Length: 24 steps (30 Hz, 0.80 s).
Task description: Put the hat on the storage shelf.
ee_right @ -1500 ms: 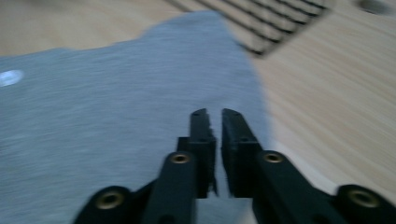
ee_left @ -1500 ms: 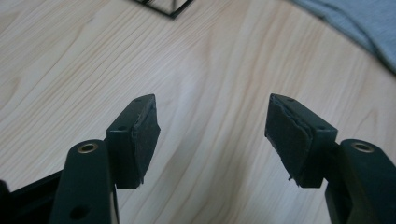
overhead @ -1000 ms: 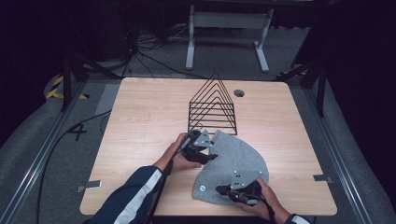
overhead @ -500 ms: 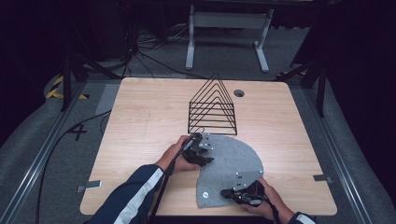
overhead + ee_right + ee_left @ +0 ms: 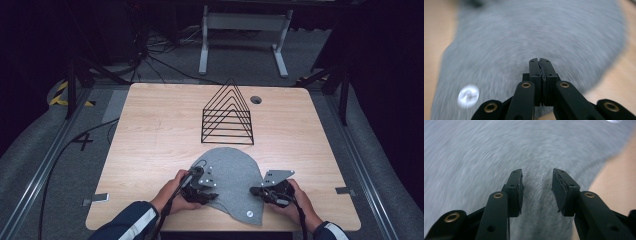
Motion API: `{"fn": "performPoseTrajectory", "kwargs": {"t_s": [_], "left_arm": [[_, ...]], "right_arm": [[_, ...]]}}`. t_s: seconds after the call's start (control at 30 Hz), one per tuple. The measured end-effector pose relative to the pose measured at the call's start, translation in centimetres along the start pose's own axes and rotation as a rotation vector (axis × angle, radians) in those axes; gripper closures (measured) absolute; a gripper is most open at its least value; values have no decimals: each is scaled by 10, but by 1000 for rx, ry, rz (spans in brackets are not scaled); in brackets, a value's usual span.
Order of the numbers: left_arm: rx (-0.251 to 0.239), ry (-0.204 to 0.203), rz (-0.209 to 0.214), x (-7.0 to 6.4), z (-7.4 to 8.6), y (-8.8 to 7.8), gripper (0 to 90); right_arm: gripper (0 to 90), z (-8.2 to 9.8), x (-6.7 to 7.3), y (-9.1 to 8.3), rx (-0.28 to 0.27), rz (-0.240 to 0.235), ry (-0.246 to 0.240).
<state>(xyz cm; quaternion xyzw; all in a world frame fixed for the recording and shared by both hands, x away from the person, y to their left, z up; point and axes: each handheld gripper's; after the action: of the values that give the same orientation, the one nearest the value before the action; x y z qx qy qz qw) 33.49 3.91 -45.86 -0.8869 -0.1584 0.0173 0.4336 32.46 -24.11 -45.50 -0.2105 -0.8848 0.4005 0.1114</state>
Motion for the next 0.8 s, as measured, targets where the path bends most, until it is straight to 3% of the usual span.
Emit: {"fn": "performPoseTrajectory", "kwargs": {"t_s": [0.03, 0.07, 0.1, 0.2, 0.27, 0.3, 0.33, 0.4, 0.47, 0.53, 0.57, 0.63, 0.67, 0.73, 0.77, 0.8], "left_arm": [[0, 0, 0, 0, 0, 0, 605], [5, 28, 23, -8, -3, 1, 603], [2, 43, 19, -13, -5, 1, 591], [16, 64, -24, -14, -5, -3, 497], [7, 53, -37, -10, -3, -7, 465], [-30, -4, -38, -4, 0, -12, 420], [-41, -24, -50, 0, 2, -16, 368], [-49, -73, -96, 13, 8, -27, 289], [-57, -149, -145, 26, 17, -30, 234], [-41, -169, -185, 36, 26, -28, 214], [-12, -182, -231, 43, 31, -25, 206], [16, -230, -220, 54, 37, -21, 201], [16, -236, -221, 58, 38, -20, 201], [-15, -290, -186, 68, 40, -17, 201], [-15, -290, -186, 68, 40, -17, 199], [-10, -302, -176, 72, 38, -15, 182]], "right_arm": [[895, 0, 0, 0, 0, 0, 0], [894, -1, -7, 1, -8, 47, 10], [891, -1, -9, 2, -13, 56, 13], [827, -2, -17, 3, -23, 68, 35], [809, -2, -18, 3, -26, 77, 37], [755, -3, -19, 2, -25, 83, 37], [676, -3, -19, 2, -31, 86, 39], [607, -3, -21, 1, -37, 100, 44], [526, -5, -25, 1, -50, 103, 58], [438, -8, -29, 2, -50, 99, 79], [411, -9, -30, 3, -45, 102, 81], [335, -13, -33, 7, -31, 117, 89], [298, -16, -35, 9, -24, 122, 100], [286, -18, -40, 12, -39, 119, 120], [286, -18, -40, 12, -39, 119, 120], [238, -20, -45, 17, -43, 100, 163]]}}
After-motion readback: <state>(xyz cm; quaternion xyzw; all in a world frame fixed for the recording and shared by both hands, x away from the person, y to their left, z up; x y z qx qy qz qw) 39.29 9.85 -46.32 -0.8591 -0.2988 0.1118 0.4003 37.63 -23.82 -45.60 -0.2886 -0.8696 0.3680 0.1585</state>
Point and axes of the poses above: each handheld gripper's, and its own axes: y roughly forward along the jaws, z roughly out of its underside, x roughly to its left, and after that the axes turned 7 degrees about -z, right-handed
